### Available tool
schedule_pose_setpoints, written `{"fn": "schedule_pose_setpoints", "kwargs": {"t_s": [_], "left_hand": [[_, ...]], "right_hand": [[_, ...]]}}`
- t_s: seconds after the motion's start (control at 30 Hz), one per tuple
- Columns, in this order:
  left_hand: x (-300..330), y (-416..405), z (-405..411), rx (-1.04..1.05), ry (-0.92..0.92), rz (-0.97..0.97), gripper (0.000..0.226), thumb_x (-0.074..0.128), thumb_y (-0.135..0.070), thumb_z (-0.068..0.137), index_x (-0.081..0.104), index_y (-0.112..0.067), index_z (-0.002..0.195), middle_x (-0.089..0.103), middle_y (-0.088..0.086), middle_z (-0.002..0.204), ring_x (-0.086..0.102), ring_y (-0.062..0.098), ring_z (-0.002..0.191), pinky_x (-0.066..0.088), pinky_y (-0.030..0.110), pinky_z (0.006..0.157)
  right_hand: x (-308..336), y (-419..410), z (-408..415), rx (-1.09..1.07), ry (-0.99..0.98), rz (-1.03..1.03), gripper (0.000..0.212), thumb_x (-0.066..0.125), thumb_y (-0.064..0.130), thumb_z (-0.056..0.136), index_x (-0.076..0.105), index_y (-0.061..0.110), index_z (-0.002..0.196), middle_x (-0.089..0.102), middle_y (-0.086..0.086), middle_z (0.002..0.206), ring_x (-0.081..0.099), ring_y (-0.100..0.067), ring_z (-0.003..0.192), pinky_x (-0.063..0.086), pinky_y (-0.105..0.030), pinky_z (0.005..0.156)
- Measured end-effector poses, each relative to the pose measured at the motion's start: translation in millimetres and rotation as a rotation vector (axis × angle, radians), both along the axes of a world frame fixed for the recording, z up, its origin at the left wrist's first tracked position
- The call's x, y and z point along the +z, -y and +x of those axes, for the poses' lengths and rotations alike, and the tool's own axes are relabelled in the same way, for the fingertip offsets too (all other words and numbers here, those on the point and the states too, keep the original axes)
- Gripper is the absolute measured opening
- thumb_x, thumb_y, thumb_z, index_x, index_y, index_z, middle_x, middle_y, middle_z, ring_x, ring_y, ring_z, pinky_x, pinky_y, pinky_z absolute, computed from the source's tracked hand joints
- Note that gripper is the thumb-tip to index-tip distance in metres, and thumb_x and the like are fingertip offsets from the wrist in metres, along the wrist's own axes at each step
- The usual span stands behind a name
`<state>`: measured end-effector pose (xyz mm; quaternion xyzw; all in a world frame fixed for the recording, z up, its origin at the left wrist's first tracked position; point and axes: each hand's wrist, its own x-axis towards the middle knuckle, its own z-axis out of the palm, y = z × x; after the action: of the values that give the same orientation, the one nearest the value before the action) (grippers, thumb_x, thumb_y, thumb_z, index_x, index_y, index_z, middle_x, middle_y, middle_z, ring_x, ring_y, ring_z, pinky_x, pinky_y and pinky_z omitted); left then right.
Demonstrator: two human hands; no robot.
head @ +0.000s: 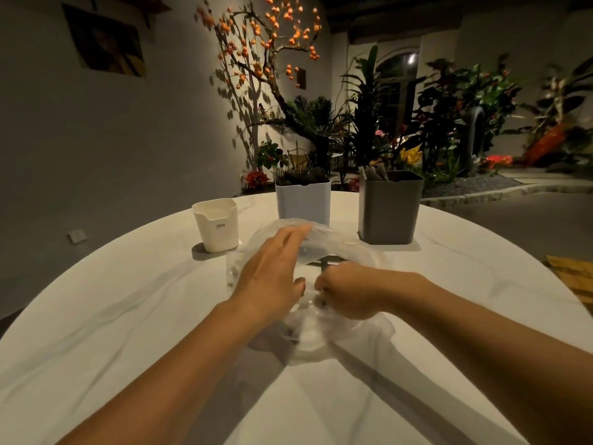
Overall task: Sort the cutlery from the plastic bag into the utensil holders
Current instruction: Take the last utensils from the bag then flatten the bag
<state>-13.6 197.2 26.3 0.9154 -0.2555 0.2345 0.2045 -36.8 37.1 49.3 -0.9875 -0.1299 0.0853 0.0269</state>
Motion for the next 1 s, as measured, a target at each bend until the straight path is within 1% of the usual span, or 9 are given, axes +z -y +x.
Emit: {"fn": "schedule_pose_setpoints", "kwargs": {"t_s": [0.1,0.2,0.27,0.37,0.43,0.63,0.77,0.9,1.0], "left_hand": [[-9.1,10.0,2.4,-0.025,0.035,-0.125,0.081,0.066,-0.010,0.092,0.022,-0.039,0.153,0.033,-0.016,0.154,0.040,0.008,0.133,0.036,0.017,0.104],[-19.3,11.7,4.4,-0.016,-0.010,-0.235,0.076,0.057,-0.005,0.093,0.025,-0.038,0.153,0.035,-0.015,0.155,0.040,0.008,0.136,0.035,0.022,0.111],[-24.1,11.2,5.4,-0.002,-0.023,-0.215,0.075,0.056,-0.005,0.094,0.024,-0.038,0.153,0.034,-0.015,0.156,0.038,0.008,0.138,0.036,0.025,0.111],[-32.2,10.9,5.2,0.004,-0.051,-0.184,0.073,0.054,-0.007,0.095,0.024,-0.036,0.154,0.032,-0.014,0.157,0.035,0.009,0.141,0.032,0.024,0.110],[-36.7,10.9,6.4,0.021,-0.070,-0.177,0.070,0.054,-0.010,0.095,0.025,-0.034,0.154,0.034,-0.011,0.157,0.036,0.011,0.141,0.033,0.028,0.114],[-45.3,9.7,8.9,0.055,-0.077,-0.140,0.059,0.054,-0.019,0.098,0.030,-0.032,0.151,0.039,-0.008,0.154,0.040,0.013,0.138,0.034,0.030,0.114],[-48.2,5.4,9.9,0.067,-0.113,-0.093,0.055,0.058,-0.026,0.100,0.034,-0.033,0.149,0.043,-0.008,0.151,0.043,0.014,0.136,0.038,0.033,0.112],[-46.6,0.7,8.9,0.087,-0.119,-0.083,0.054,0.064,-0.024,0.096,0.041,-0.036,0.143,0.049,-0.011,0.143,0.048,0.012,0.128,0.043,0.032,0.108],[-44.8,-0.3,7.7,0.060,-0.119,-0.079,0.055,0.064,-0.019,0.095,0.043,-0.037,0.142,0.050,-0.014,0.141,0.050,0.009,0.124,0.046,0.030,0.104]], "right_hand": [[-14.6,0.8,11.7,-0.089,0.094,0.084,0.034,0.046,0.040,0.104,0.066,0.014,0.112,0.065,0.000,0.101,0.059,-0.016,0.093,0.047,-0.031,0.093],[-25.0,7.4,14.3,-0.192,0.232,0.095,0.045,0.044,0.055,0.100,0.067,0.019,0.113,0.060,0.009,0.085,0.053,-0.010,0.087,0.039,-0.024,0.086],[-31.1,9.5,15.0,-0.249,0.251,0.087,0.064,0.038,0.070,0.093,0.060,0.023,0.130,0.066,0.005,0.111,0.056,-0.013,0.101,0.041,-0.027,0.095],[-44.8,4.0,17.2,-0.336,0.215,0.101,0.089,0.031,0.082,0.085,0.031,0.026,0.153,0.042,-0.002,0.154,0.044,-0.026,0.137,0.034,-0.042,0.114],[-47.4,1.4,21.2,-0.292,0.260,0.127,0.081,0.034,0.076,0.089,0.026,0.030,0.155,0.036,-0.001,0.158,0.040,-0.026,0.140,0.033,-0.044,0.115],[-36.6,-5.1,12.4,-0.042,0.390,-0.065,0.048,0.060,0.046,0.095,0.053,0.023,0.137,0.052,-0.004,0.142,0.050,-0.023,0.125,0.040,-0.037,0.108],[-34.3,-4.3,8.8,0.027,0.363,0.137,0.034,0.059,0.035,0.098,0.059,0.022,0.130,0.051,-0.003,0.138,0.052,-0.018,0.117,0.044,-0.032,0.106],[-34.6,12.8,11.8,0.026,0.359,0.076,0.040,0.060,0.036,0.097,0.054,0.027,0.136,0.051,-0.001,0.140,0.053,-0.020,0.116,0.048,-0.034,0.105],[-37.8,20.6,15.5,0.139,0.294,-0.064,0.056,0.057,0.040,0.098,0.036,0.033,0.150,0.032,0.001,0.156,0.045,-0.026,0.132,0.046,-0.038,0.107]]}}
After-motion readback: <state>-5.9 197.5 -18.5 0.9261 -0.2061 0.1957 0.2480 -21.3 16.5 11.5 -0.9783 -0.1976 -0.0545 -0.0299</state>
